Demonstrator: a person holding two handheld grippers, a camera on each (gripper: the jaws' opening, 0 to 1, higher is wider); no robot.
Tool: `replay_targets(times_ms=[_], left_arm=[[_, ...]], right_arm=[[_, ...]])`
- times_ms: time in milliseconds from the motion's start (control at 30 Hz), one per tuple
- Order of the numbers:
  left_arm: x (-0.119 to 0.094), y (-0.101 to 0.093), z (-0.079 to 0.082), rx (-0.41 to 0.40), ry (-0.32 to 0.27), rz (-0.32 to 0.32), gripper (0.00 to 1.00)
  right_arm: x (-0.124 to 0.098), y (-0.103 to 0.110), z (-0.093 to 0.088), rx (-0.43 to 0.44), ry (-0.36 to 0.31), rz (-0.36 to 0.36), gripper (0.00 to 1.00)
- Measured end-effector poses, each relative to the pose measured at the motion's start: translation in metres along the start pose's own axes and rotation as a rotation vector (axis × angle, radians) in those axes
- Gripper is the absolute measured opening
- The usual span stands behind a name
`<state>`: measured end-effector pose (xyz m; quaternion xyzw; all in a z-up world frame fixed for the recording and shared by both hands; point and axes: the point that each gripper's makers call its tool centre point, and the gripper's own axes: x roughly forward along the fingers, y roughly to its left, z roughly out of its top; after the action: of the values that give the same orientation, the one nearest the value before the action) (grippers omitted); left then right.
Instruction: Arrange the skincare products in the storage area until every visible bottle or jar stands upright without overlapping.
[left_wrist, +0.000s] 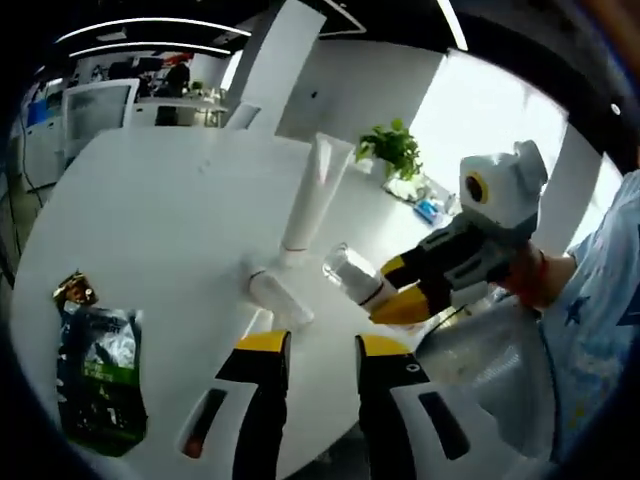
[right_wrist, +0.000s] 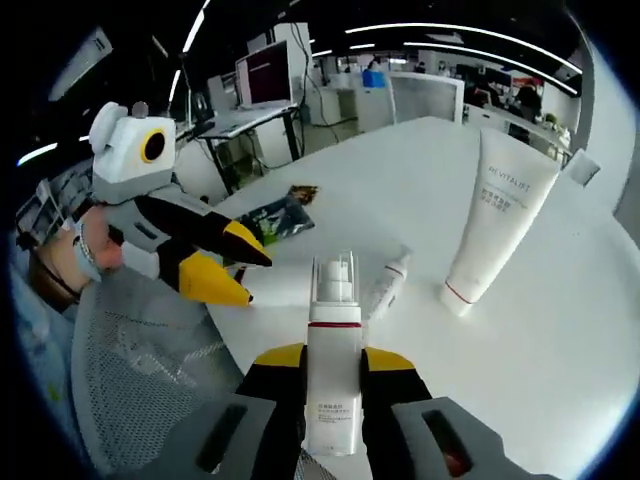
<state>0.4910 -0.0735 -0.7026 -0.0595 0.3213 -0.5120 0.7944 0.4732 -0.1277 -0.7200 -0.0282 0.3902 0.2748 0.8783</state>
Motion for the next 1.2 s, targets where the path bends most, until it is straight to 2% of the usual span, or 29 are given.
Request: replay_targets(times_ms=[33, 100, 167, 367, 433, 467, 567, 667, 733, 833, 933, 1200], left_arm=[[0.000, -0.003, 0.003, -0.028, -0.017, -0.025, 0.24], [-0.002, -0.008, 0.009, -0.076, -0.047, -0.066, 0.27], [-0.003, -0.011, 0.014, -0.105, -0.081, -0.092, 0.28], [-0.004, -0.010, 0.016, -0.117, -0.092, -0.097, 0.25], [-0.004, -0.017, 0.014, -0.131, -0.078, -0.139, 0.27], [-0.004, -0.022, 0.016, -0.144, -0.089, -0.167, 0.27], [-0.004, -0.025, 0.018, -0.149, -0.100, -0.188, 0.28], [-0.006, -0.028, 0.021, -0.152, -0.113, -0.212, 0.26], [-0.008, -0.031, 0.023, -0.158, -0.127, -0.234, 0.24], [-0.010, -0.035, 0.028, -0.181, -0.147, -0.271, 0.24], [-0.012, -0.037, 0.033, -0.198, -0.171, -0.291, 0.25], [-0.012, -0.043, 0.034, -0.156, -0.179, -0.311, 0.23]], right_arm=[[0.001, 0.007, 0.004, 0.017, -0.031, 0.038, 0.13], [0.001, 0.012, 0.008, 0.030, -0.074, 0.069, 0.13], [0.000, 0.013, 0.007, 0.023, -0.078, 0.075, 0.13], [-0.002, 0.031, 0.010, -0.040, -0.120, 0.154, 0.13], [-0.002, 0.034, 0.013, -0.044, -0.135, 0.159, 0.13], [-0.002, 0.039, 0.016, -0.041, -0.153, 0.197, 0.13], [-0.006, 0.055, 0.017, -0.007, -0.157, 0.302, 0.13], [-0.006, 0.055, 0.019, -0.016, -0.171, 0.303, 0.13], [-0.009, 0.057, 0.022, 0.015, -0.190, 0.345, 0.13], [-0.017, 0.065, 0.027, 0.116, -0.208, 0.454, 0.13], [-0.020, 0.068, 0.029, 0.188, -0.202, 0.524, 0.13], [-0.021, 0.072, 0.025, 0.225, -0.181, 0.592, 0.13]])
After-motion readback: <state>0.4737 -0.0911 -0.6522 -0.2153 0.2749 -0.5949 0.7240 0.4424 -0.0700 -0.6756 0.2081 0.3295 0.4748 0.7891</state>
